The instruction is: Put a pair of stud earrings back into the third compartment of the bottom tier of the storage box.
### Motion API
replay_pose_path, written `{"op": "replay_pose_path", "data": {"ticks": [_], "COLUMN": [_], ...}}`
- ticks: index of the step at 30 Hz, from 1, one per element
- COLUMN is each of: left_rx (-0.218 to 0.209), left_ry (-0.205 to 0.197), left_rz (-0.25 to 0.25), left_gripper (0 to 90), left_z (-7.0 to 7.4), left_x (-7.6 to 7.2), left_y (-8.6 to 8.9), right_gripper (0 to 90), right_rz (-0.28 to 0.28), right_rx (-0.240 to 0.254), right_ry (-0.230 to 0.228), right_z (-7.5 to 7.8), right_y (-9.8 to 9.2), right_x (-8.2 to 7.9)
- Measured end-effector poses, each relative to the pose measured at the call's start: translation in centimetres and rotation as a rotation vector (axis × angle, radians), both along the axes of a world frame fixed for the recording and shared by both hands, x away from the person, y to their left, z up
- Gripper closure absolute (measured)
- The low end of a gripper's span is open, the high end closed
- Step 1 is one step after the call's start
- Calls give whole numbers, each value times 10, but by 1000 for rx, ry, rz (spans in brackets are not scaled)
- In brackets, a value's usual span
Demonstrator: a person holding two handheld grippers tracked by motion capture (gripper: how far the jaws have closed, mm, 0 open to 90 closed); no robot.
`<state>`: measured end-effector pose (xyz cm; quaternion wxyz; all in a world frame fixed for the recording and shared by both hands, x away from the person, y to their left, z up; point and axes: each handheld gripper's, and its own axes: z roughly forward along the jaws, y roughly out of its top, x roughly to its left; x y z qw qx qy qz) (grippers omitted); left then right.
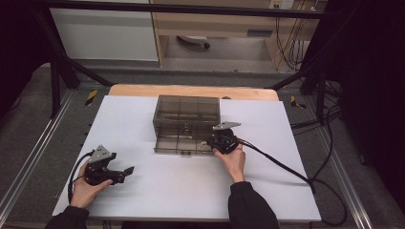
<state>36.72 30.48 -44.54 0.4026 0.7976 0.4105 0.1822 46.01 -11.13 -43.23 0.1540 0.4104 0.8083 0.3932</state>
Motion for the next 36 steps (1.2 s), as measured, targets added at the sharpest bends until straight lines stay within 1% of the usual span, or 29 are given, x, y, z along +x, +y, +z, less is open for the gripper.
{"op": "replay_pose_path", "data": {"ticks": [2,3,7,10,11,12,13,15,17,20,22,25,28,36], "left_rx": [0,0,0,1,1,1,1,1,1,1,1,1,0,-2], "left_ry": [1,0,0,1,1,1,1,2,2,3,4,3,5,7], "left_rz": [0,0,0,-1,-1,-1,-1,0,-1,-1,-1,-2,-3,-6], "left_gripper": [64,64,64,64,64,64,64,64,63,63,63,63,62,61], "left_z": [0,0,0,0,0,0,0,0,0,0,0,0,0,0], "left_x": [0,0,0,0,0,0,0,0,0,0,0,0,-1,-1], "left_y": [0,0,0,-1,-1,-1,-1,-1,-1,-1,-1,-1,-1,-2], "right_gripper": [739,714,595,498,481,469,439,365,307,249,210,162,108,38], "right_rz": [7,10,20,28,32,29,29,25,20,14,8,-2,-6,-20], "right_rx": [13,15,24,34,34,37,41,57,54,50,60,73,93,127], "right_ry": [-10,-8,-30,-29,-37,-50,-61,-63,-83,-97,-93,-111,-94,-63], "right_z": [6,8,18,24,26,29,31,36,38,42,43,43,41,28], "right_y": [-2,-2,-7,-11,-12,-14,-17,-22,-27,-35,-40,-50,-59,-83], "right_x": [-4,-5,-13,-18,-19,-22,-24,-29,-33,-38,-40,-44,-47,-56]}}
